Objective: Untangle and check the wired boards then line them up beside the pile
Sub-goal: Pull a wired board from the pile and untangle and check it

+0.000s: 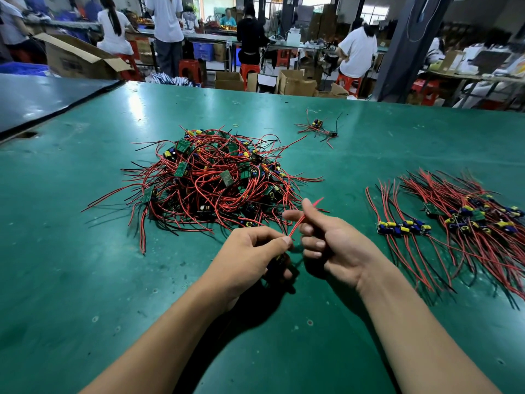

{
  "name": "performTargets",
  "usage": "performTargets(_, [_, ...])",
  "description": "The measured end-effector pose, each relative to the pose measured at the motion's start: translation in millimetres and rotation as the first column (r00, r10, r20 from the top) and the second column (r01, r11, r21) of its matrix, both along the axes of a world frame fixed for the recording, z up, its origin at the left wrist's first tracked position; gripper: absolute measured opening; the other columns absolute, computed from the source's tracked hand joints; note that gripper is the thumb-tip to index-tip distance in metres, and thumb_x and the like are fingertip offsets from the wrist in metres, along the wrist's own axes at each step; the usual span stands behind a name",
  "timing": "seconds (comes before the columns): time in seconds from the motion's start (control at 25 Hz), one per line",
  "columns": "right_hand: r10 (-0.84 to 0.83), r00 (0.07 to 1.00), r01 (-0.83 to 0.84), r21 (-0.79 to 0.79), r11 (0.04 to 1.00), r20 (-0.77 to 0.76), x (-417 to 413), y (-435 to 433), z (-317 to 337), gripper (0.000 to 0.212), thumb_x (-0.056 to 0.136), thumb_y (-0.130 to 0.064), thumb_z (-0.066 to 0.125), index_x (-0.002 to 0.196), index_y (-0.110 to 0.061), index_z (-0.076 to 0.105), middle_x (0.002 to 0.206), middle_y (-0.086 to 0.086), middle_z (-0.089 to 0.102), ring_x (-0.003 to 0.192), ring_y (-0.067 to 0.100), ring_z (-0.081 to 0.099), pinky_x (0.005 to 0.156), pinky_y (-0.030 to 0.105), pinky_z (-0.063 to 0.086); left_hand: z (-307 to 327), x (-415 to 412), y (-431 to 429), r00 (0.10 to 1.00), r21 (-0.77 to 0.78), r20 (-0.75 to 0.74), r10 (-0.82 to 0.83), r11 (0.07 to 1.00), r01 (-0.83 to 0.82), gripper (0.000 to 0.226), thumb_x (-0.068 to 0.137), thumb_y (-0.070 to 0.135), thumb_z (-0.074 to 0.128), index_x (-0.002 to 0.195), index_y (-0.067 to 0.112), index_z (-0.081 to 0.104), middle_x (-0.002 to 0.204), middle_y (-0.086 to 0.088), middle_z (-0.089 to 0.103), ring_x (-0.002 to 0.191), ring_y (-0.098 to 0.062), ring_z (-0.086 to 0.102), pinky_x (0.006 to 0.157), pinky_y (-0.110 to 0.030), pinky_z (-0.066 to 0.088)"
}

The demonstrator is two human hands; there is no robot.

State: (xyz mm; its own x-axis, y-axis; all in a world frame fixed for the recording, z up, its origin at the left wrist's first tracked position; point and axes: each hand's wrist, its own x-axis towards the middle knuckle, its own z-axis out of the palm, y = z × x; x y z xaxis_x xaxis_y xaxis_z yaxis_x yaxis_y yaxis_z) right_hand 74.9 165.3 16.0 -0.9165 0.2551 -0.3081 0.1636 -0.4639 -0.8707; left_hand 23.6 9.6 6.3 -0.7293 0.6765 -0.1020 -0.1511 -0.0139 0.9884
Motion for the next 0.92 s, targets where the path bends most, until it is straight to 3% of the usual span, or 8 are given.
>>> performTargets(0.16, [0.076, 0.997, -0.078, 0.086, 0.993, 0.019, -2, -11, -3, 0.032, 0.088, -0.037, 0.062, 0.094, -0.006, 0.071, 0.047, -0.007, 0.037, 0.034, 0.004, 0.028, 0.035, 0.015, 0.03, 1, 0, 0, 1.0, 0.018, 0.008, -0.006, 1.0, 0.006, 0.013, 0.093, 0.008, 0.061, 0.082, 0.003, 0.068, 0.067, -0.014, 0.068, 0.047, -0.02, 0.064, 0.043, -0.023, 0.049])
performTargets(0.28, [-0.053, 0.998, 0.05, 0.104, 0.993, 0.027, -5, -6, -3, 0.036, 0.098, -0.036, 0.056, 0.083, -0.009, 0.073, 0.055, -0.007, 0.034, 0.035, 0.002, 0.024, 0.034, 0.015, 0.021, 2, -2, -4, 0.999, -0.018, -0.029, -0.04, 0.999, 0.039, 0.016, 0.092, 0.012, 0.064, 0.077, 0.009, 0.07, 0.064, -0.007, 0.066, 0.051, -0.021, 0.066, 0.054, -0.028, 0.048])
performTargets(0.44, [-0.282, 0.959, 0.282, 0.009, 0.959, -0.016, -3, 10, 0, 0.038, 0.1, -0.038, 0.054, 0.081, -0.008, 0.068, 0.052, -0.009, 0.033, 0.032, 0.002, 0.022, 0.032, 0.015, 0.018, 0, -2, -5, 0.993, -0.052, -0.048, -0.107, 0.993, 0.105, 0.014, 0.088, 0.014, 0.069, 0.078, 0.006, 0.071, 0.064, -0.004, 0.063, 0.053, -0.024, 0.065, 0.071, -0.043, 0.039])
performTargets(0.6, [-0.427, 0.904, 0.423, -0.113, 0.899, -0.018, 4, 27, 4, 0.037, 0.101, -0.038, 0.054, 0.077, -0.01, 0.061, 0.047, -0.009, 0.033, 0.03, 0.002, 0.022, 0.032, 0.015, 0.017, 3, -3, -9, 0.977, -0.091, -0.022, -0.212, 0.974, 0.209, 0.014, 0.087, 0.014, 0.07, 0.074, 0.01, 0.072, 0.063, -0.009, 0.064, 0.052, -0.022, 0.064, 0.061, -0.03, 0.046])
performTargets(0.72, [-0.44, 0.898, 0.435, -0.13, 0.891, -0.011, 6, 33, 5, 0.038, 0.102, -0.04, 0.051, 0.075, -0.013, 0.057, 0.047, -0.009, 0.032, 0.029, 0.002, 0.021, 0.031, 0.015, 0.017, 2, -3, -9, 0.979, -0.075, -0.016, -0.203, 0.977, 0.201, 0.013, 0.089, 0.014, 0.068, 0.078, 0.008, 0.071, 0.065, -0.011, 0.065, 0.053, -0.022, 0.064, 0.057, -0.026, 0.047])
performTargets(0.84, [-0.433, 0.901, 0.431, -0.069, 0.9, -0.016, 2, 29, 2, 0.036, 0.102, -0.043, 0.05, 0.092, -0.013, 0.065, 0.054, -0.008, 0.034, 0.032, 0.002, 0.023, 0.031, 0.016, 0.02, 2, -3, -6, 0.993, -0.024, 0.011, -0.121, 0.992, 0.121, 0.018, 0.091, 0.019, 0.065, 0.089, 0.002, 0.069, 0.069, -0.012, 0.068, 0.055, -0.021, 0.066, 0.051, -0.023, 0.051])
performTargets(0.92, [-0.443, 0.897, 0.442, -0.031, 0.896, -0.01, -1, 26, -2, 0.035, 0.101, -0.046, 0.052, 0.105, -0.014, 0.067, 0.057, -0.007, 0.04, 0.034, 0.003, 0.026, 0.032, 0.017, 0.023, 4, -3, -3, 0.992, 0.032, 0.096, -0.08, 0.997, 0.077, 0.033, 0.088, 0.032, 0.064, 0.099, 0.0, 0.067, 0.078, -0.014, 0.071, 0.058, -0.022, 0.067, 0.051, -0.025, 0.055])
